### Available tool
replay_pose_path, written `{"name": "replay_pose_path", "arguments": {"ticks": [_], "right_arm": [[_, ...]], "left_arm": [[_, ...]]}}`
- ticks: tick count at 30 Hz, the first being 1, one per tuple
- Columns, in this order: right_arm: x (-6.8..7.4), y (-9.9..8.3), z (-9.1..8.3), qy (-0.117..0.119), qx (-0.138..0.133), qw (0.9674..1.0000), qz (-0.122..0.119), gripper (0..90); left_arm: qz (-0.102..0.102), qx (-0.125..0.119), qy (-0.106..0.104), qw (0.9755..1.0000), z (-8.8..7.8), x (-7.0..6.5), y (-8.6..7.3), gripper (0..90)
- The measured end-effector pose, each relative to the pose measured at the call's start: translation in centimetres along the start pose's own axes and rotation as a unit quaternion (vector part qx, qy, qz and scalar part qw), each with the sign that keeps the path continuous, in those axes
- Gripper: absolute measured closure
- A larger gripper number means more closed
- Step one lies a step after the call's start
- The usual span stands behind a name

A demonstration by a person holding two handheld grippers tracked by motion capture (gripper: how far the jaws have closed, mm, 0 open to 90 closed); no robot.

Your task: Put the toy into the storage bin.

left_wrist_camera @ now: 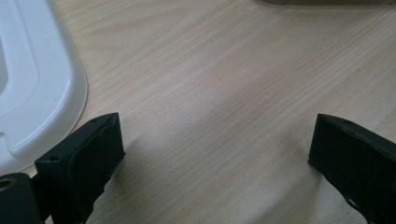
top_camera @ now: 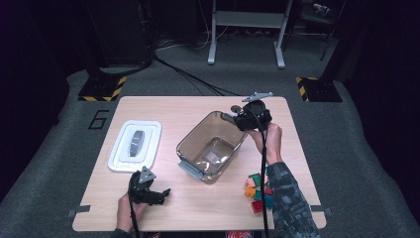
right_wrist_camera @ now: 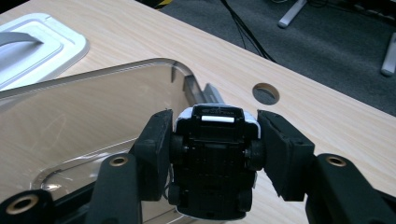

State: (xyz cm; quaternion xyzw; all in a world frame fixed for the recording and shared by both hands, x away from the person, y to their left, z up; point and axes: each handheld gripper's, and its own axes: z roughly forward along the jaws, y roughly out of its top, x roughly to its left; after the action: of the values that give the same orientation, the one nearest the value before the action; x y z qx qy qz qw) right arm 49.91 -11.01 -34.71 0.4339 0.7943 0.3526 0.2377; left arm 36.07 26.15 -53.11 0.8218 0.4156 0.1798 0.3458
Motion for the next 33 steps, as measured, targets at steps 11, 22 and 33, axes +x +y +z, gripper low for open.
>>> {"name": "replay_pose_path", "arguments": {"ticks": [11,22,33], "right_arm": [[1.0,-0.4,2.0,0.019,0.022,0.9995,-0.013,47.1],[0.9,-1.2,3.0,0.018,0.043,0.9989,-0.011,47.0],[0.9,-1.8,3.2,0.017,0.048,0.9985,-0.017,46.7]], "left_arm": [[0.000,0.000,-0.001,1.0000,0.0,0.0,0.0,2.9],[-0.001,0.000,0.000,1.0000,0.0,0.0,0.0,2.9],[0.000,0.000,-0.001,1.0000,0.0,0.0,0.0,2.9]]}}
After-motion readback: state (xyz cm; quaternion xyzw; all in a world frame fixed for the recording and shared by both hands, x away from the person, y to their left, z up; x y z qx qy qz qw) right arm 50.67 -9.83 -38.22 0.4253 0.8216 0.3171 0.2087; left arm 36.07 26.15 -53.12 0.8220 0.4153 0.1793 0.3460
